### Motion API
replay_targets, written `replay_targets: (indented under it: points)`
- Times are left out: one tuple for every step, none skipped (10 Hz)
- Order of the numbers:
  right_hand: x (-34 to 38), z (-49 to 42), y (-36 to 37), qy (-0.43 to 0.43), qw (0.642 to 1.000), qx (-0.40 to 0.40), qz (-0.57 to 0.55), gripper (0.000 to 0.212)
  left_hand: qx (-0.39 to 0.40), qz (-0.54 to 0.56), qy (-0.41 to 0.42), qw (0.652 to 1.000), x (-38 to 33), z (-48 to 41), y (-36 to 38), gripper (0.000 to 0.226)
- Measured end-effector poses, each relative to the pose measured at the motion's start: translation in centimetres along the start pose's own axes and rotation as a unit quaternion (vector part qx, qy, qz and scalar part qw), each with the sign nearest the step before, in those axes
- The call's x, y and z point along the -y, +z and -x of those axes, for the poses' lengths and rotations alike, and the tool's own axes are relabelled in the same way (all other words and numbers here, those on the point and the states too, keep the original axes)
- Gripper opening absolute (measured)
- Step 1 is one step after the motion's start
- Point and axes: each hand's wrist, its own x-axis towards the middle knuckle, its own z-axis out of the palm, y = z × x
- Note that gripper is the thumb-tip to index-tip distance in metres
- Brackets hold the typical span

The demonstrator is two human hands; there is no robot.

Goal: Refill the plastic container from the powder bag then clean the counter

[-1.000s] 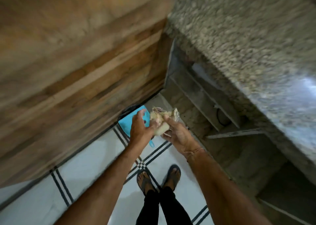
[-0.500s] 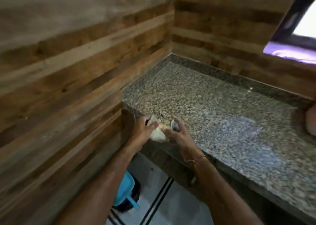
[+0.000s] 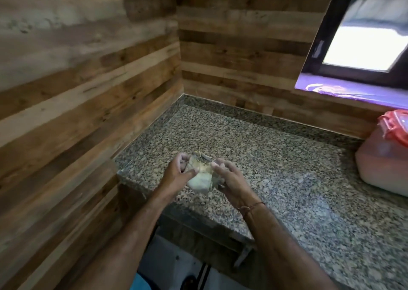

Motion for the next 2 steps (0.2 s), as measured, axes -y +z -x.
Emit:
replay_targets:
  points:
    - [-1.3,-3.2,0.8,0.047,0.998,-0.026,0.033,0.067,-0.051,-0.016,-0.001,0.999,1.6,-3.3,0.4,0.037]
    - [-2.4,-5.5,2.1,-0.017,0.990,-0.070,0.118,0.072,-0.051,-0.064,-0.012,0.997,3.3,-5.7,0.2,0.039]
